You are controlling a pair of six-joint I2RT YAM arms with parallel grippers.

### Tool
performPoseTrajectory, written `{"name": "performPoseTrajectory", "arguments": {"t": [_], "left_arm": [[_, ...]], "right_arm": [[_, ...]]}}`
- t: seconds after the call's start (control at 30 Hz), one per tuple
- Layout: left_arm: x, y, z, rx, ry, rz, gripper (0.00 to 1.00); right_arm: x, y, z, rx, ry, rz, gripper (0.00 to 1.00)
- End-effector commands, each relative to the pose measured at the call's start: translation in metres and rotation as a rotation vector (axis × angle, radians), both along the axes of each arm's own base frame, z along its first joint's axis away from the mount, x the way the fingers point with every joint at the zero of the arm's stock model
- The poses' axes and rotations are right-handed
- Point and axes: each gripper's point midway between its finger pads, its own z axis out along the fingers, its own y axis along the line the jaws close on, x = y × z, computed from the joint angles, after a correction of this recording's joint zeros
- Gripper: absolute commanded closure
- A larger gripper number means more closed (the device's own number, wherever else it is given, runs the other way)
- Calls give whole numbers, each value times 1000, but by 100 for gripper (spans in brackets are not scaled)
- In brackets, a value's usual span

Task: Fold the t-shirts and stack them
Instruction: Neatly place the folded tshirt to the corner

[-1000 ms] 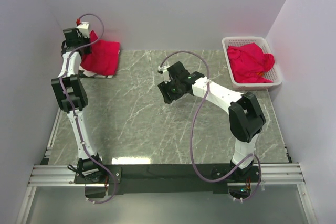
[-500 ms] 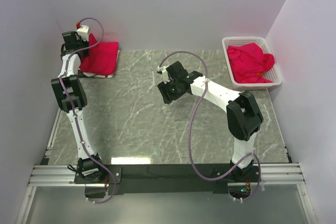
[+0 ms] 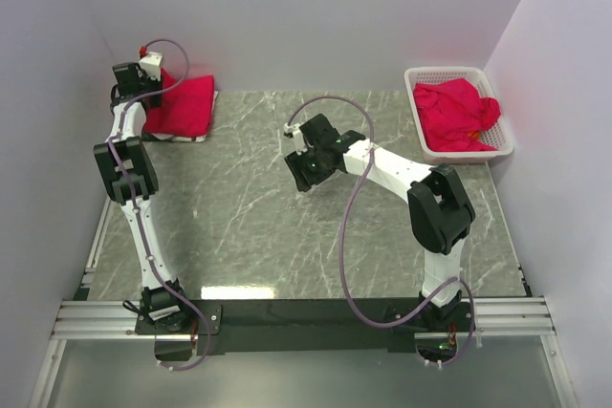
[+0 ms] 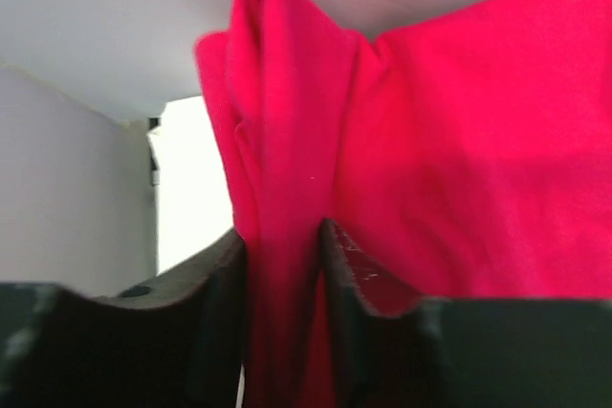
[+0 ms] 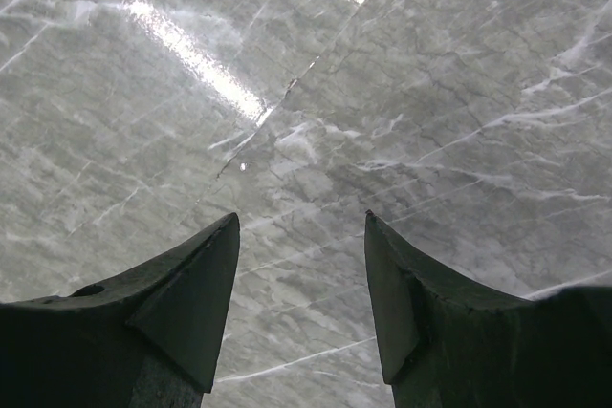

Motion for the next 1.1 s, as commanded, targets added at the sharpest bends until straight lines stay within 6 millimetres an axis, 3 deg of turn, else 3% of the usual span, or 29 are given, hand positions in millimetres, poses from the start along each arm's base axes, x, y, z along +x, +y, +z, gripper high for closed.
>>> {"name": "performPoseTrajectory", "arguments": {"t": [0.0,0.23,0.3,0.4,0.57,0.6,0.67,0.7,0.73,0.83,1.07], "left_arm": [[12,22,48,59,-122,28,60],[6,44,83,86,-168,77,52],[3,53,90,98,-176,106,43],[-1,61,100,88,-185,123,39],[-12,45,110,8,-181,71,41],[-17,40,100,-19,-156,56,43],[-26,30,115,-57,-166,34,44],[-33,24,102,-83,-133,27,45],[-39,19,115,-90,-148,11,46],[-52,13,102,-118,-102,21,47],[-73,35,64,-114,-2,135,49]], "right_arm": [[6,11,15,31,-28,5,38],[5,10,18,30,-37,4,38],[4,10,18,29,-37,5,38],[3,8,19,30,-41,4,38],[2,4,21,26,-53,1,38],[0,2,21,24,-52,2,38],[-1,1,22,25,-55,7,37],[-1,-1,24,30,-61,6,36],[-2,-2,25,31,-63,8,35],[-3,-6,25,32,-70,6,34],[-4,-20,30,21,-87,-6,34]]}}
